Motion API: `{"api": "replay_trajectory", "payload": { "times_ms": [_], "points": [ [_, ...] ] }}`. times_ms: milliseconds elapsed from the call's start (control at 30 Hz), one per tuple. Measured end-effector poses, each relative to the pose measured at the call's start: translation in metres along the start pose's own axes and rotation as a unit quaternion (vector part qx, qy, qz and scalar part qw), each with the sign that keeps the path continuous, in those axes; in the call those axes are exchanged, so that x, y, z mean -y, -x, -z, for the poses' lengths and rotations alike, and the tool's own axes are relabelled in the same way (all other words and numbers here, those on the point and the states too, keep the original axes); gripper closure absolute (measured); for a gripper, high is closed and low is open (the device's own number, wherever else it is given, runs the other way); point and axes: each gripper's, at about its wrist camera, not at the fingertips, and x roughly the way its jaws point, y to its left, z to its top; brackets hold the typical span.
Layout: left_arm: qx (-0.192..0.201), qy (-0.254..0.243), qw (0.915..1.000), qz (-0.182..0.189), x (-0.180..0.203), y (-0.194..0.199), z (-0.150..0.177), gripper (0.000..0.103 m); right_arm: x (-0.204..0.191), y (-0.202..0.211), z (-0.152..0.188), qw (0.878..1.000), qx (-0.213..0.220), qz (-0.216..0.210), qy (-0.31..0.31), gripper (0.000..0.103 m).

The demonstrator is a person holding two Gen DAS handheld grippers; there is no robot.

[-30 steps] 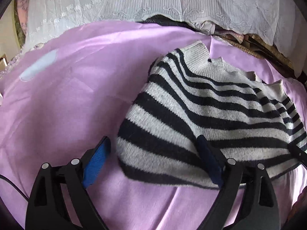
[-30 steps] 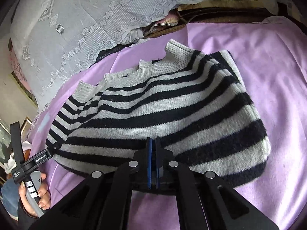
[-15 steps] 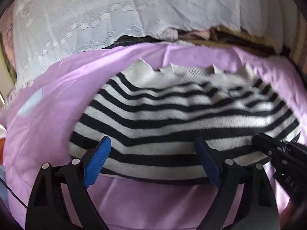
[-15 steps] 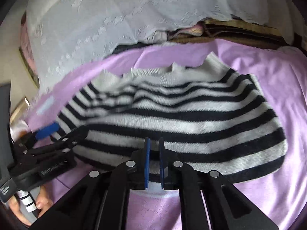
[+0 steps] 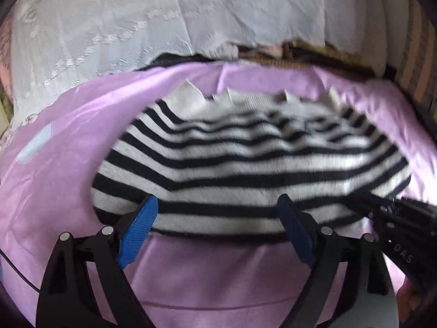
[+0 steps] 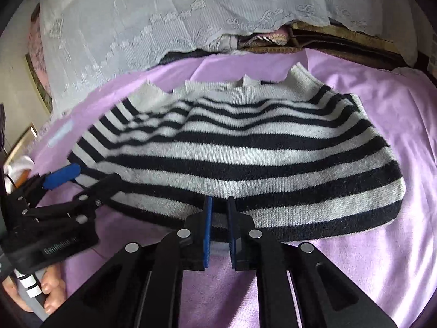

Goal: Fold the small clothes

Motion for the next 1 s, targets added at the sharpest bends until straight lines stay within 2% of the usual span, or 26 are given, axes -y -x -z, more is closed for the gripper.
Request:
{"api": "replay_trajectory", "payload": {
  "times_ms": [67, 133, 200, 300, 433, 633, 733, 800, 867, 1000],
  "points": [
    [0.01, 0.03, 0.9995, -0.007, -0.017, 0.001, -0.006, 0.014, 0.008, 0.007, -0.004, 1.0, 0.019, 0.017, -0.004, 0.091],
    [-0.011, 0.06, 0.998, -0.017, -0.035, -0.012, -0.007, 0.013, 0.02, 0.006, -0.006, 0.999, 0.017, 0.02, -0.024, 0.09],
    [-0.04, 0.084, 0.9952, -0.032, -0.052, -0.029, -0.005, 0.013, 0.038, -0.002, -0.004, 0.998, -0.003, 0.013, -0.06, 0.088],
    [-0.066, 0.091, 0.9926, -0.048, -0.062, -0.045, -0.001, 0.004, 0.058, -0.012, -0.002, 0.995, -0.022, -0.024, -0.098, 0.09],
    [-0.079, 0.113, 0.9901, -0.029, -0.07, -0.049, 0.002, 0.004, 0.055, -0.011, 0.004, 0.995, -0.02, -0.024, -0.093, 0.091],
    [-0.066, 0.097, 0.9918, -0.05, -0.064, -0.042, 0.006, 0.004, 0.059, -0.007, 0.01, 0.994, -0.016, -0.039, -0.104, 0.089],
    [-0.065, 0.099, 0.9919, -0.048, -0.065, -0.04, 0.008, 0.004, 0.061, -0.005, 0.011, 0.993, -0.012, -0.046, -0.109, 0.088],
    [-0.065, 0.102, 0.9917, -0.044, -0.066, -0.038, 0.008, 0.004, 0.06, -0.004, 0.012, 0.993, -0.01, -0.052, -0.109, 0.084],
    [-0.063, 0.102, 0.9919, -0.042, -0.066, -0.036, 0.009, 0.004, 0.058, -0.002, 0.013, 0.993, -0.008, -0.056, -0.105, 0.076],
    [-0.053, 0.09, 0.9933, -0.05, -0.062, -0.03, 0.01, 0.005, 0.044, 0.001, 0.011, 0.997, -0.004, -0.041, -0.07, 0.062]
  ]
}}
